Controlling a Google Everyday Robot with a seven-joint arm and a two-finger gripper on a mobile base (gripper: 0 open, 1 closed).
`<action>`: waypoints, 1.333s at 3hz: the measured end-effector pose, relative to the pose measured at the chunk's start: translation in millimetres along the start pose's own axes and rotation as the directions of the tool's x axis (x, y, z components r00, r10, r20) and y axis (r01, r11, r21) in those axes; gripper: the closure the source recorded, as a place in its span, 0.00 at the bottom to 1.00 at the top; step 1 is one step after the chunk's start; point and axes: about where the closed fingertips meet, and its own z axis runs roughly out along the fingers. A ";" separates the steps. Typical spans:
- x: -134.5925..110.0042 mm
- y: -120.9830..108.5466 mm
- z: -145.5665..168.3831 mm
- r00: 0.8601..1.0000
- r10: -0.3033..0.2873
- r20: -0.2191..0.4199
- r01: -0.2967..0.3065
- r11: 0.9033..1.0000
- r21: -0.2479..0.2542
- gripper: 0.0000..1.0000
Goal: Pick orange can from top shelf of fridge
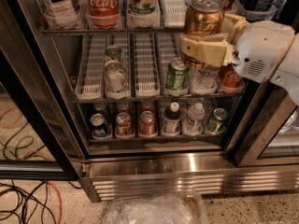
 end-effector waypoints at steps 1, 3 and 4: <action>3.3 34.1 6.5 1.000 -0.004 -0.010 0.003 0.995 -0.097 1.00; 36.3 87.4 14.3 0.999 0.007 -0.035 -0.016 0.965 -0.263 1.00; 55.7 107.6 14.8 0.999 0.013 -0.051 -0.030 0.941 -0.337 1.00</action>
Offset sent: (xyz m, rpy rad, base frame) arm -0.0577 0.0696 -0.0638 -0.0834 0.0705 0.2928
